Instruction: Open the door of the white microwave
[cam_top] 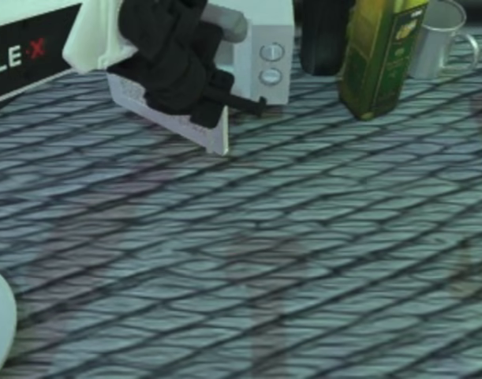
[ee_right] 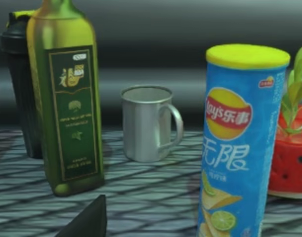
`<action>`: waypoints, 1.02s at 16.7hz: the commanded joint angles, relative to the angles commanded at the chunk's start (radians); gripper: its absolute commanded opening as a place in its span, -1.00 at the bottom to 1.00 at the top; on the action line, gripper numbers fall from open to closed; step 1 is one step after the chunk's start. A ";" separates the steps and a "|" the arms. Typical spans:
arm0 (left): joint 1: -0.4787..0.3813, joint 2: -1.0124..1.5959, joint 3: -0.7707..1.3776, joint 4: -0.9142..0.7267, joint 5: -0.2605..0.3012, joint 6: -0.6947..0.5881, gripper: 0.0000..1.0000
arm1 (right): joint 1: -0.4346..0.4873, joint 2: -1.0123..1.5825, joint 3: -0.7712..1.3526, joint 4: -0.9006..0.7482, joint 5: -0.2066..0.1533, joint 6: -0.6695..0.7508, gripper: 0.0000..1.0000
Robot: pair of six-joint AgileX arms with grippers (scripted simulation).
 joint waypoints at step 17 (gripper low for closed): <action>-0.002 -0.005 -0.013 0.003 0.015 0.010 -1.00 | 0.000 0.000 0.000 0.000 0.000 0.000 1.00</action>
